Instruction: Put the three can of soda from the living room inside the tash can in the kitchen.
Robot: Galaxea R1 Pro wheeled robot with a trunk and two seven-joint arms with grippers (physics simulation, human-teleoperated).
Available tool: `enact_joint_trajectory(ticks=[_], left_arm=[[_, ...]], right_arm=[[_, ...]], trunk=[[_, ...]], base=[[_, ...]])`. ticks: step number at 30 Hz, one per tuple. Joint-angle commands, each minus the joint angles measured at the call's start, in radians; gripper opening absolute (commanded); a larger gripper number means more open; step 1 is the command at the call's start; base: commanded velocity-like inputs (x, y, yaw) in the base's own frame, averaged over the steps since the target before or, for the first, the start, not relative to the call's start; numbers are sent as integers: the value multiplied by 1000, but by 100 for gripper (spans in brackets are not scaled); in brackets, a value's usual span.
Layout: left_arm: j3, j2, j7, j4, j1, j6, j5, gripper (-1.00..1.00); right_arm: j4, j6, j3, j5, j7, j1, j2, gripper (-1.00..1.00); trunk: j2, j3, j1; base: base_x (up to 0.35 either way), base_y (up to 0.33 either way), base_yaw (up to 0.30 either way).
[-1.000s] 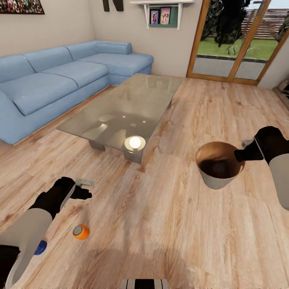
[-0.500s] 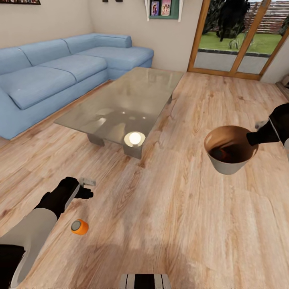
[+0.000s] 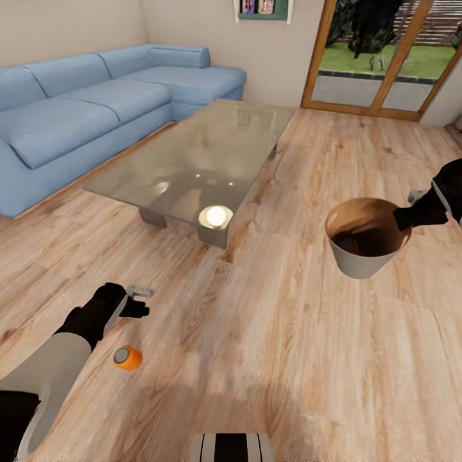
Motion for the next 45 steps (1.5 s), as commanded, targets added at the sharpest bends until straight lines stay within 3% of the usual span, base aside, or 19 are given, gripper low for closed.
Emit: enact_joint_trajectory(ticks=[1, 15, 28, 45], left_arm=[[-1, 0, 1, 0, 0, 0, -1, 100], [-1, 0, 6, 0, 0, 1, 0, 100], [-4, -1, 9, 1, 0, 0, -3, 100], [-5, -2, 8, 0, 1, -2, -1, 100]], right_arm=[[0, 0, 6, -2, 3, -1, 0, -100], [1, 0, 18, -2, 4, 2, 0, -100], [1, 0, 17, -2, 4, 2, -4, -100], [0, 0, 19, -2, 4, 0, -9, -100]], trunk=[[0, 0, 0], [-14, -8, 8], [-105, -64, 57], [-109, -156, 65]], base=[[-82, 196, 0], [-77, 150, 0], [-2, 3, 0], [0, 0, 0]])
